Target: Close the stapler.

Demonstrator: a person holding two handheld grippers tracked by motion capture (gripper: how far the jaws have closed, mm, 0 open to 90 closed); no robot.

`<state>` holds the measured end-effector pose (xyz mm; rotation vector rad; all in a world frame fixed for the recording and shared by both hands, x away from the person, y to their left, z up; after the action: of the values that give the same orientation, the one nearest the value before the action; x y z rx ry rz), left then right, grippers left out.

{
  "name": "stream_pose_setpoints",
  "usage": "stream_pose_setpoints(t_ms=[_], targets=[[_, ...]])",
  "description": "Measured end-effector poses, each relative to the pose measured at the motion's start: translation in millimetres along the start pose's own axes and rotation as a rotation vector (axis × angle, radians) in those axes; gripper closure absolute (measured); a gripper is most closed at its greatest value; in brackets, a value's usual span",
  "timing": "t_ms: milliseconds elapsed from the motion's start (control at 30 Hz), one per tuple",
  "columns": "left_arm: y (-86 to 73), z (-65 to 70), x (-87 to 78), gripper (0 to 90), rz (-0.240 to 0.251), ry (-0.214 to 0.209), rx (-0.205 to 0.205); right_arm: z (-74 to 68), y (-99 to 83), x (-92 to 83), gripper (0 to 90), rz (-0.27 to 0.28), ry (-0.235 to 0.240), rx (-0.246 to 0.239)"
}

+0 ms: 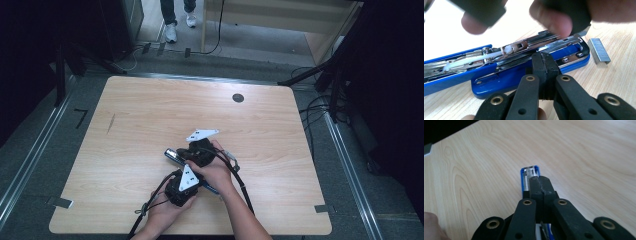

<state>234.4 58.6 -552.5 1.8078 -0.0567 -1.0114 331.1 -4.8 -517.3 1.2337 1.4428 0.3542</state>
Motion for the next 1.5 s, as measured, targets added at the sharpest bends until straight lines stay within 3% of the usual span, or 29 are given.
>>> stream_pose_setpoints(t_ms=[167,233,300,333,633,767,800,1033,1167,1500], targets=[[0.1,-0.1,0.1,90.0,0.002,0.002,0.0,3.9,-1.3,-23.9,90.0,0.051,-0.045,0.007],[0.1,0.1,0.2,90.0,0.002,0.0,-0.004,6.9,-4.5,-43.9,90.0,0.092,-0.079,0.016],[0.0,0.0,0.2,90.0,0.003,0.0,-0.002,7.3,-5.8,-48.5,90.0,0.101,-0.083,0.021],[0.1,0.1,0.4,90.0,0.005,-0.002,-0.005,7.7,-10.8,-61.2,90.0,0.116,-0.103,0.02],[0.0,-0.2,-0.1,90.0,-0.001,0.001,0.003,5.2,-34.5,-102.7,90.0,0.183,-0.16,0.034],[-0.1,0.1,0.0,90.0,0.0,-0.001,-0.002,3.0,-58.2,-121.2,90.0,0.205,-0.193,0.048],[0.0,0.2,0.1,90.0,0.001,0.0,-0.004,3.0,-58.2,-121.2,90.0,0.205,-0.193,0.048],[-0.1,0.0,0.2,90.0,0.002,-0.002,-0.006,-5.6,-103.1,-136.7,90.0,0.215,-0.229,0.083],[-0.1,-0.1,0.2,90.0,0.001,-0.003,-0.006,-17.0,-120.3,-140.1,90.0,0.211,-0.21,0.099],[-0.1,-0.3,0.3,90.0,0.003,-0.003,-0.006,-42.3,-139.2,-127.2,90.0,0.156,-0.176,0.082]])
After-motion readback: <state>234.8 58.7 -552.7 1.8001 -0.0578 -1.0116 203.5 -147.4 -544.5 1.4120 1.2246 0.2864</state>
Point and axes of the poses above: each handheld gripper's, and its own axes: x roughly forward along the jaws, y roughly out of its top, z roughly to its right, the point moved 3 cm from there along x, roughly forward along the jaws, and after that the axes turned 9 degrees about y, right-handed, at the moved point
